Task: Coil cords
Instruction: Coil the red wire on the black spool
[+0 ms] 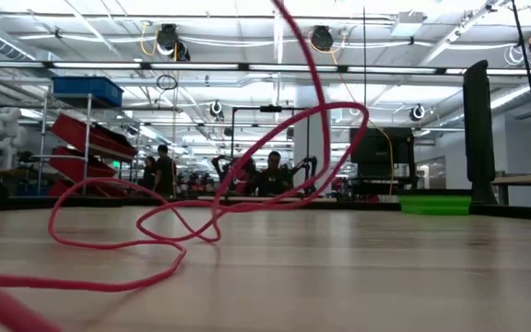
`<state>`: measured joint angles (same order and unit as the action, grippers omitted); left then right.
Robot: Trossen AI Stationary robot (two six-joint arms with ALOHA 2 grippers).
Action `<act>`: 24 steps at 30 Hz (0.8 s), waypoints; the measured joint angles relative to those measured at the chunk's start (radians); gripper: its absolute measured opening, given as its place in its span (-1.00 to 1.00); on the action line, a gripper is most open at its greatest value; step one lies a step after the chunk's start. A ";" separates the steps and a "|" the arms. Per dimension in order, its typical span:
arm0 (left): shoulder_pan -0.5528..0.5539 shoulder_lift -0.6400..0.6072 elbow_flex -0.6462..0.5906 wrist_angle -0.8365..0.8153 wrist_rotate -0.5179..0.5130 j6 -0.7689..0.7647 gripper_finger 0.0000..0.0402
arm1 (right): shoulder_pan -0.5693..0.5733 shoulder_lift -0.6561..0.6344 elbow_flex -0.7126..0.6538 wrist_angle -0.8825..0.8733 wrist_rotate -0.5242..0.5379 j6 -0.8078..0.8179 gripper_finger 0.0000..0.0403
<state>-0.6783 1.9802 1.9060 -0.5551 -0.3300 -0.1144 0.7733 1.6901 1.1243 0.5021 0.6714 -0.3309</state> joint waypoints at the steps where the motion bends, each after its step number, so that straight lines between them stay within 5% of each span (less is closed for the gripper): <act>1: 0.003 0.005 0.000 0.002 0.014 0.000 -0.95 | -0.003 0.003 0.000 0.004 -0.001 0.001 -1.00; 11: 0.018 0.047 0.000 0.106 0.158 0.115 -0.95 | -0.009 0.006 0.000 0.020 -0.032 0.005 -1.00; 24: 0.015 0.052 0.000 0.130 0.154 0.210 -0.95 | -0.016 0.005 0.000 -0.008 -0.102 0.067 -1.00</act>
<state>-0.6629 2.0319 1.9064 -0.4251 -0.1765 0.0952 0.7575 1.6956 1.1244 0.4944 0.5697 -0.2639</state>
